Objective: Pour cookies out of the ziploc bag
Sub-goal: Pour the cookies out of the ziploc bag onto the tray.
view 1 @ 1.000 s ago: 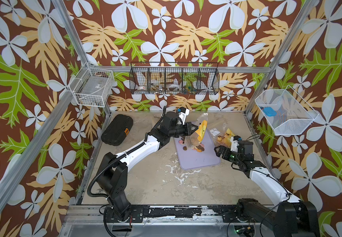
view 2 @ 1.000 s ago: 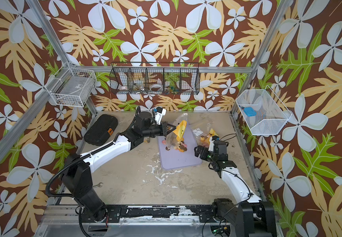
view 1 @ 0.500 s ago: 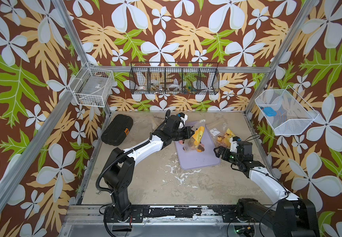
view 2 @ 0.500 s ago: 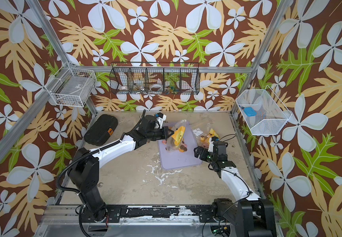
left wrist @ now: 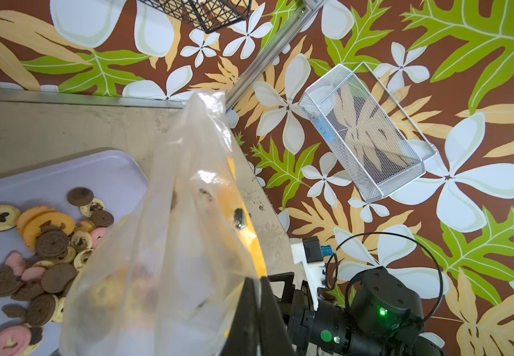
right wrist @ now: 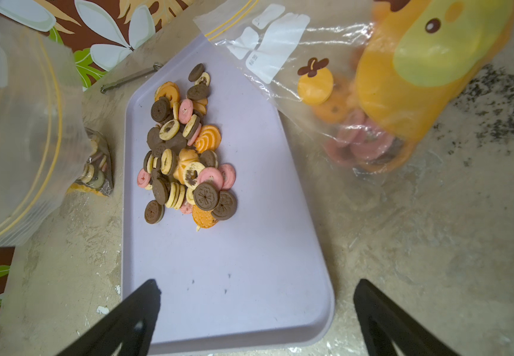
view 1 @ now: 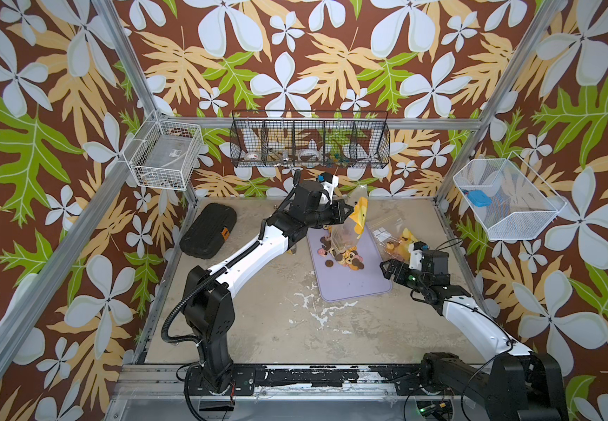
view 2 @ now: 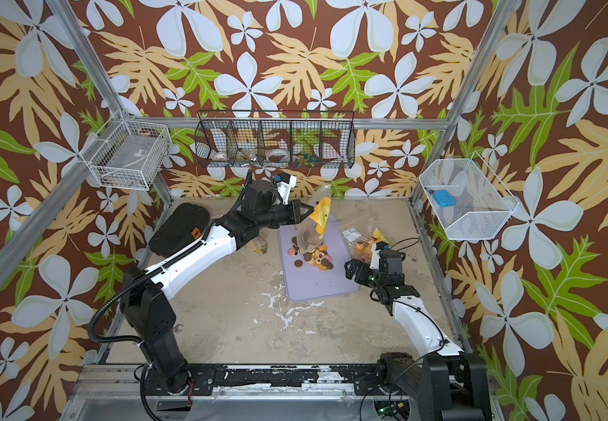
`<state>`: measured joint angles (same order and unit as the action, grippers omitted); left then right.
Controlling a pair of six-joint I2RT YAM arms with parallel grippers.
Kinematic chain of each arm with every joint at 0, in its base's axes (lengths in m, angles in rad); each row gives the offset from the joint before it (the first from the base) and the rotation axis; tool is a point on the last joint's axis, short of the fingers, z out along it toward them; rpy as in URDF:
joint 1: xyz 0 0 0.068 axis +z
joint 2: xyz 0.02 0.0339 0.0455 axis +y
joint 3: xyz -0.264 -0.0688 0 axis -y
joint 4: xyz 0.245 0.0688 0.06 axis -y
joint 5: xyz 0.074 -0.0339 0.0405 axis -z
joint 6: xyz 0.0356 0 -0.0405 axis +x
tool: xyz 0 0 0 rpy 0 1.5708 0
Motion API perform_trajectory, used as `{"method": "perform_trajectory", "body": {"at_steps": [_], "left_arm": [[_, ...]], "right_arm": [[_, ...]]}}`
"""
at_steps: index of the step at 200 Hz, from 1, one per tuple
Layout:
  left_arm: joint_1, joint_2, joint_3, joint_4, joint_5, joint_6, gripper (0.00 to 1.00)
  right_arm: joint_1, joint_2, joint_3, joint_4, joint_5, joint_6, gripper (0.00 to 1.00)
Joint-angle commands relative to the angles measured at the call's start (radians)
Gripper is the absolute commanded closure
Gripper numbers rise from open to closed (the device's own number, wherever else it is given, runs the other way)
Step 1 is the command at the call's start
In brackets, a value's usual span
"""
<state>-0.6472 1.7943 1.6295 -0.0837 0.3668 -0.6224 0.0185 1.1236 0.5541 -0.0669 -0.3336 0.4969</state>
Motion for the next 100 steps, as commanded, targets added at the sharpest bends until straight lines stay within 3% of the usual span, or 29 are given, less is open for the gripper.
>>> {"method": "perform_trajectory", "body": {"at_steps": [1, 43, 100], "left_arm": [[-0.001, -0.014, -0.107, 0.057, -0.003, -0.004, 1.0], [0.001, 0.021, -0.298, 0.195, -0.005, -0.008, 1.0], [0.01, 0.016, -0.25, 0.146, 0.001, 0.011, 1.0]], "right_arm": [[0.0, -0.008, -0.005, 0.013, 0.005, -0.001, 0.0], [0.0, -0.011, -0.015, 0.01, 0.007, -0.006, 0.0], [0.0, -0.013, -0.005, 0.01, 0.004, -0.006, 0.0]]}}
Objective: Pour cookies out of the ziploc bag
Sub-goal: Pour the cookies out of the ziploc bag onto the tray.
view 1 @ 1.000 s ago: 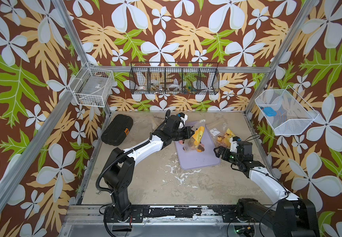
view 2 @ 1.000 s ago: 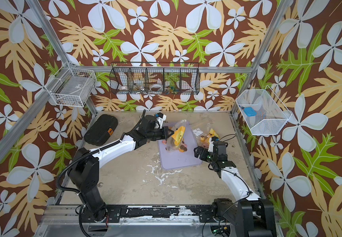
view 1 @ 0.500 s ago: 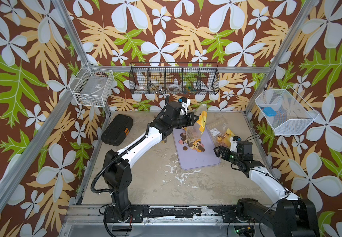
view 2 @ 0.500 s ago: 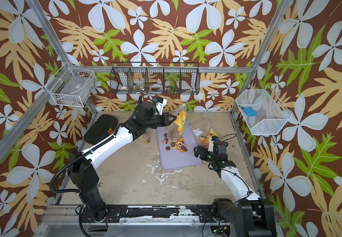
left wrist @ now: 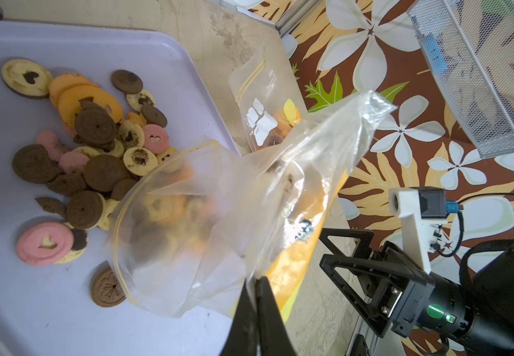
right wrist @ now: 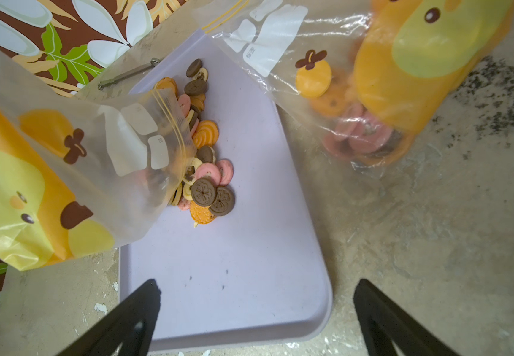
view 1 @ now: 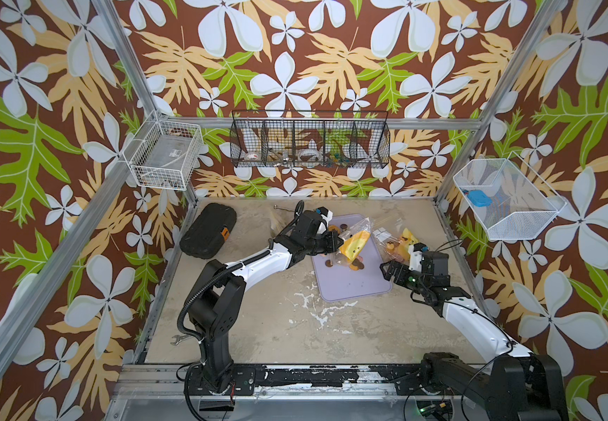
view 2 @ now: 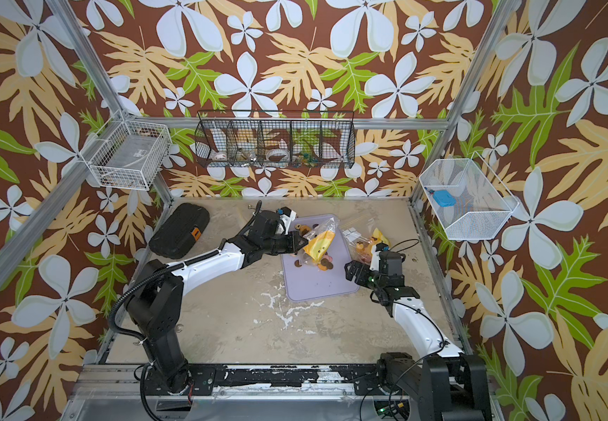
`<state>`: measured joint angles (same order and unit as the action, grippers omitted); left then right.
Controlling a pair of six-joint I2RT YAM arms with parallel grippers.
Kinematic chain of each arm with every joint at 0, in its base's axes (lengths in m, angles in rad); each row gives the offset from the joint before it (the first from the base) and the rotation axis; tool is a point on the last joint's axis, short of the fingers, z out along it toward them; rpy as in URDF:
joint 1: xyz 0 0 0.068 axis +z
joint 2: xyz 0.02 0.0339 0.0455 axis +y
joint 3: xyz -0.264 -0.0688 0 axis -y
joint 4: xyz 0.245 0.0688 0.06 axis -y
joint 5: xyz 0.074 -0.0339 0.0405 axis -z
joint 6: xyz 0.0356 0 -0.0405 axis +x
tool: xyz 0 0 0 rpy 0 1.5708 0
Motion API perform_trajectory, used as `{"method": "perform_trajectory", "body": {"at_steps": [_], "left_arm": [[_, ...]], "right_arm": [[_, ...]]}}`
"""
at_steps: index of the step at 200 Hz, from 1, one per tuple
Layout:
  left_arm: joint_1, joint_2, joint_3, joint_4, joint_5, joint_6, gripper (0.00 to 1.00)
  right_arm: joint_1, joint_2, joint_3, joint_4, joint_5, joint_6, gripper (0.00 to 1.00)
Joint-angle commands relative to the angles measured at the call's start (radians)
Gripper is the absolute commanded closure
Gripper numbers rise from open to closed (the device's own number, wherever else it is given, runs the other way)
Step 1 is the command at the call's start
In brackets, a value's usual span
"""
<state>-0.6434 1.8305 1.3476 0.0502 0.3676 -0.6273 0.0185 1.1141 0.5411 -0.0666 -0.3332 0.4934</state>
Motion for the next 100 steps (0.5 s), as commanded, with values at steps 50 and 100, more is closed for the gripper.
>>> {"method": "perform_trajectory", "body": {"at_steps": [50, 100], "left_arm": [[0.145, -0.22, 0.044, -0.185, 0.038, 0.039, 1.0], [0.499, -0.473, -0.067, -0.396, 0.146, 0.128, 1.0]], "right_arm": [[0.0, 0.013, 0.01, 0.033, -0.004, 0.006, 0.0], [0.001, 0.063, 0.027, 0.078, -0.033, 0.024, 0.0]]}}
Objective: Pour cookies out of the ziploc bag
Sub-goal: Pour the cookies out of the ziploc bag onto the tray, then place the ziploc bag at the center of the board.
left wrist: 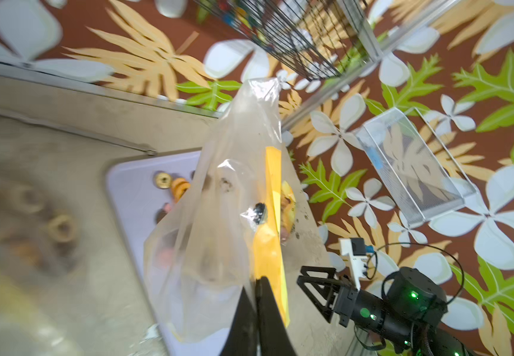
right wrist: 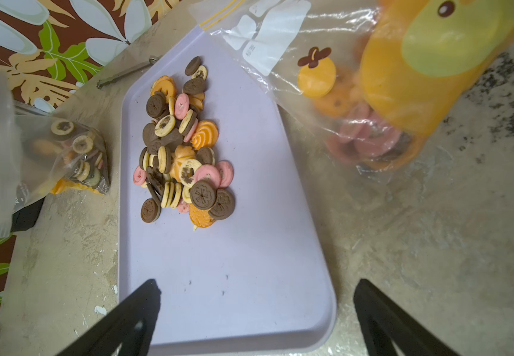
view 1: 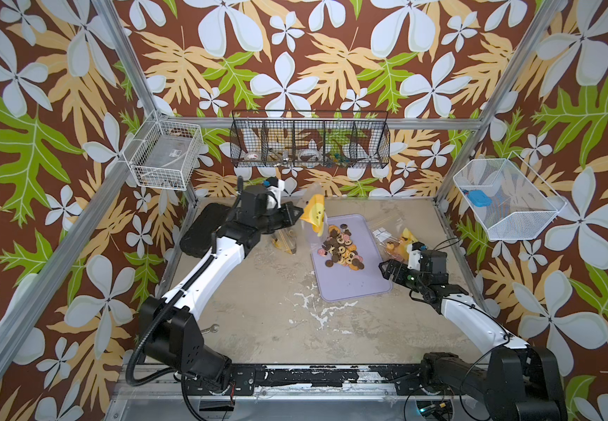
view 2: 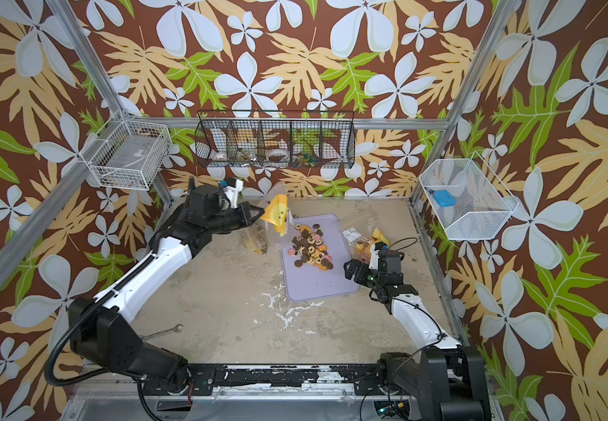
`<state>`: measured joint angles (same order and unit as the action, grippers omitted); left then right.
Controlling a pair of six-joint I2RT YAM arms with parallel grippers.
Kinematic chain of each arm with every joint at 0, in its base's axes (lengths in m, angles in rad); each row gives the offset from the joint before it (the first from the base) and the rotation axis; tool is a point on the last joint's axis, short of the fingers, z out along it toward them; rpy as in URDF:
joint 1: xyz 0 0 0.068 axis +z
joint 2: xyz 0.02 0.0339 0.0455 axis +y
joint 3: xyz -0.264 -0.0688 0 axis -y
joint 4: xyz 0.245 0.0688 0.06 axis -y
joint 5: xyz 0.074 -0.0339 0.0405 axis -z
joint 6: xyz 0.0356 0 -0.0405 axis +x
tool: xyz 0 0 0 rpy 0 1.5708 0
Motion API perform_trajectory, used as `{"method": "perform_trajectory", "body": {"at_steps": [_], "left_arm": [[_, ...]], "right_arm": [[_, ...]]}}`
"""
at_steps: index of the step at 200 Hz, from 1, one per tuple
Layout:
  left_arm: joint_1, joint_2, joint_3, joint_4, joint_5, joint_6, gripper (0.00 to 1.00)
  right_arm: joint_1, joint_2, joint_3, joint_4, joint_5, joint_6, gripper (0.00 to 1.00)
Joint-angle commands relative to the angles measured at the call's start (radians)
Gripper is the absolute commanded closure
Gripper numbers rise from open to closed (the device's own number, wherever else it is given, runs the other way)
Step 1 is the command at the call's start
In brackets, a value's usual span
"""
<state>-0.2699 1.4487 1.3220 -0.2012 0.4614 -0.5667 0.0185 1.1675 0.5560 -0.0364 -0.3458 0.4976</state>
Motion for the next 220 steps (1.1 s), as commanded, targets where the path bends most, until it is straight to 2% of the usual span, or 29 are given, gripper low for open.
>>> {"method": "perform_trajectory", "body": {"at_steps": [1, 14, 27, 52, 75, 92, 135, 161, 184, 220], "left_arm": [[0.133, -0.096, -0.044, -0.148, 0.052, 0.068, 1.0], [0.235, -0.158, -0.082, -0.171, 0.025, 0.087, 1.0], [0.285, -0.211, -0.112, -0.185, -0.061, 0.104, 1.0], [0.322, -0.33, -0.176, -0.171, -0.36, 0.129, 1.0], [0.325, -0.393, -0.194, -0.171, -0.704, 0.192, 1.0], [0.324, -0.391, -0.201, -0.176, -0.851, 0.23, 1.0], [0.321, -0.332, -0.324, -0.2, -0.957, 0.274, 1.0], [0.322, -0.248, -0.414, -0.202, -0.972, 0.249, 1.0], [0.322, -0.164, -0.455, -0.202, -0.967, 0.215, 1.0], [0.322, -0.101, -0.445, -0.199, -0.882, 0.211, 1.0]], "right_arm": [[0.001, 0.01, 0.012, 0.048, -0.02, 0.022, 0.0], [0.0, 0.021, 0.014, 0.057, -0.026, 0.028, 0.0], [0.001, 0.033, 0.018, 0.062, -0.038, 0.03, 0.0], [0.004, 0.053, 0.025, 0.056, -0.056, 0.018, 0.0], [0.006, 0.049, 0.017, 0.054, -0.057, 0.009, 0.0], [0.008, 0.048, 0.007, 0.062, -0.058, 0.011, 0.0], [0.054, 0.115, 0.027, 0.077, -0.066, 0.002, 0.0], [0.09, 0.157, 0.043, 0.097, -0.07, 0.005, 0.0], [0.098, 0.175, 0.05, 0.109, -0.079, 0.011, 0.0], [0.1, 0.161, 0.035, 0.132, -0.068, 0.026, 0.0]]}}
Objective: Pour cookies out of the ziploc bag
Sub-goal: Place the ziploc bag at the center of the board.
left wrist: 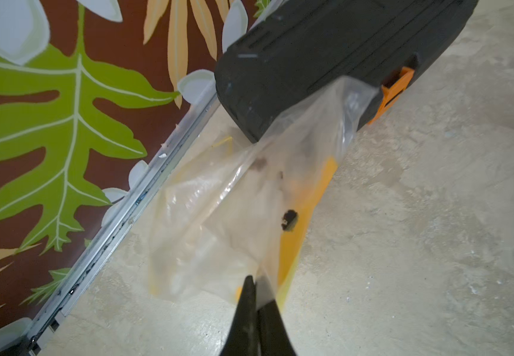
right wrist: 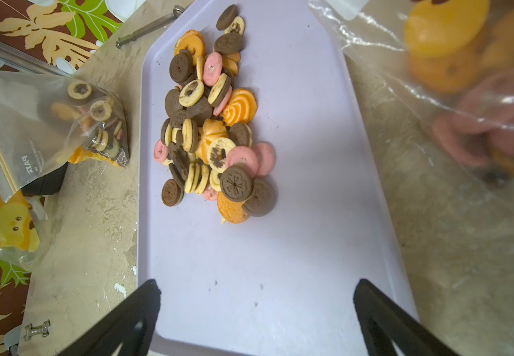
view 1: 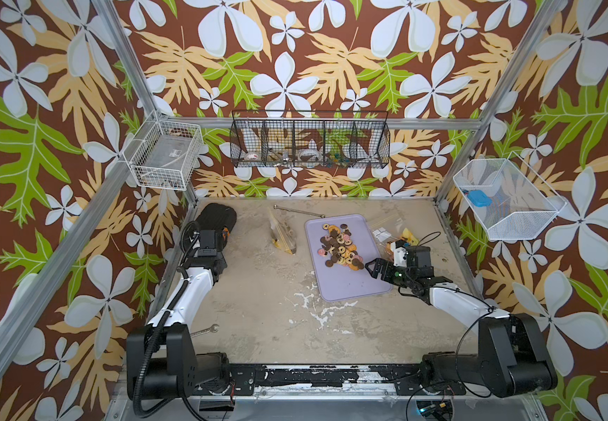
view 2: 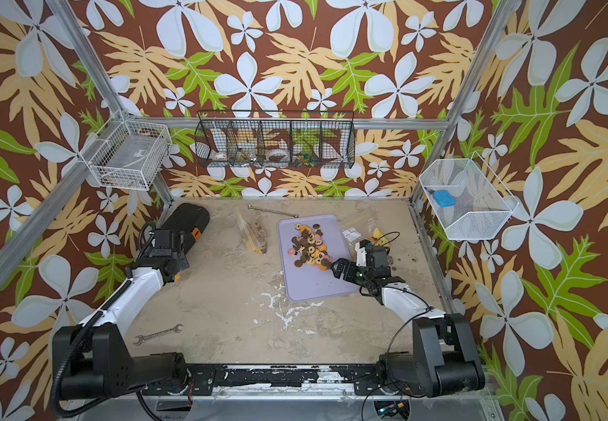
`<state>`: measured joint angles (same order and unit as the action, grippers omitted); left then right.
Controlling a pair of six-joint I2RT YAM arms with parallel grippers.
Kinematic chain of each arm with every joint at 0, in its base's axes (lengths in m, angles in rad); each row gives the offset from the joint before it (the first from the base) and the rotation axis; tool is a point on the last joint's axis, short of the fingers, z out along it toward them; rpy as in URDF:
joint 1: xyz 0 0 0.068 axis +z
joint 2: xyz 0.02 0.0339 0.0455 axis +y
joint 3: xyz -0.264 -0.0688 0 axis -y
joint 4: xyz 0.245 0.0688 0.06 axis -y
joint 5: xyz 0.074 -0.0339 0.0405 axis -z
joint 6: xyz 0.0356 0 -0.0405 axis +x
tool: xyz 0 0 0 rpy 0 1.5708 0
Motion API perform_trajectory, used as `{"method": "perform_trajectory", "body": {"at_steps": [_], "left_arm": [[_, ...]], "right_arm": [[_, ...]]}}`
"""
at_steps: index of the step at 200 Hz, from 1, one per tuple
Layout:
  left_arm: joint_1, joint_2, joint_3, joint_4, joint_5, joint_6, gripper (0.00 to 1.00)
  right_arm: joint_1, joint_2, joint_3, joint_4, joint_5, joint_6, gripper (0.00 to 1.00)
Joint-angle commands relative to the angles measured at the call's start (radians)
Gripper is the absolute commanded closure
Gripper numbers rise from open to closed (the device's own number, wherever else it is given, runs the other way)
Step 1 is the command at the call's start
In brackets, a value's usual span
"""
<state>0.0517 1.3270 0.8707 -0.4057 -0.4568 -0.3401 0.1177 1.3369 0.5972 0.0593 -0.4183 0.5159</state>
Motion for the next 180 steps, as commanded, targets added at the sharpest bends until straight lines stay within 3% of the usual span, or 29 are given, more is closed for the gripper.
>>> {"method": "perform_trajectory", "body": {"at_steps": [1, 36, 52, 70, 74, 77, 79, 109, 120, 139, 180], "left_arm": [[0.0, 0.023, 0.006, 0.006, 0.038, -0.016, 1.0], [-0.001, 0.055, 0.043, -0.011, 0.196, -0.005, 0.99], [-0.001, 0.024, 0.031, 0.001, 0.338, -0.003, 0.85], [-0.001, -0.04, -0.018, 0.04, 0.499, -0.031, 0.33], [-0.001, -0.06, -0.029, 0.048, 0.531, -0.039, 0.19], [-0.001, -0.074, -0.037, 0.052, 0.558, -0.045, 0.04], [-0.001, -0.084, -0.041, 0.057, 0.576, -0.049, 0.01], [-0.011, -0.245, -0.094, 0.129, 0.748, -0.174, 0.0], [-0.055, -0.276, -0.065, 0.095, 0.675, -0.206, 0.0], [-0.092, -0.256, 0.011, 0.029, 0.584, -0.197, 0.0], [-0.127, -0.085, 0.144, 0.092, 0.709, -0.197, 0.0]], "right_arm": [[0.001, -0.008, -0.006, 0.037, 0.005, 0.008, 0.0], [0.002, -0.01, -0.02, 0.058, 0.011, 0.022, 0.0], [0.0, -0.012, -0.025, 0.06, 0.016, 0.021, 0.0], [0.001, -0.014, -0.027, 0.057, 0.022, 0.016, 0.0], [0.0, -0.014, -0.026, 0.056, 0.025, 0.015, 0.0], [0.002, -0.016, -0.026, 0.055, 0.027, 0.014, 0.0], [0.001, -0.017, -0.026, 0.054, 0.028, 0.013, 0.0], [0.0, -0.042, -0.03, 0.049, 0.038, -0.002, 0.0], [0.001, -0.053, -0.035, 0.05, 0.041, -0.007, 0.0], [0.0, -0.063, -0.038, 0.054, 0.042, -0.003, 0.0], [0.004, -0.06, -0.032, 0.063, 0.02, -0.005, 0.0]]}}
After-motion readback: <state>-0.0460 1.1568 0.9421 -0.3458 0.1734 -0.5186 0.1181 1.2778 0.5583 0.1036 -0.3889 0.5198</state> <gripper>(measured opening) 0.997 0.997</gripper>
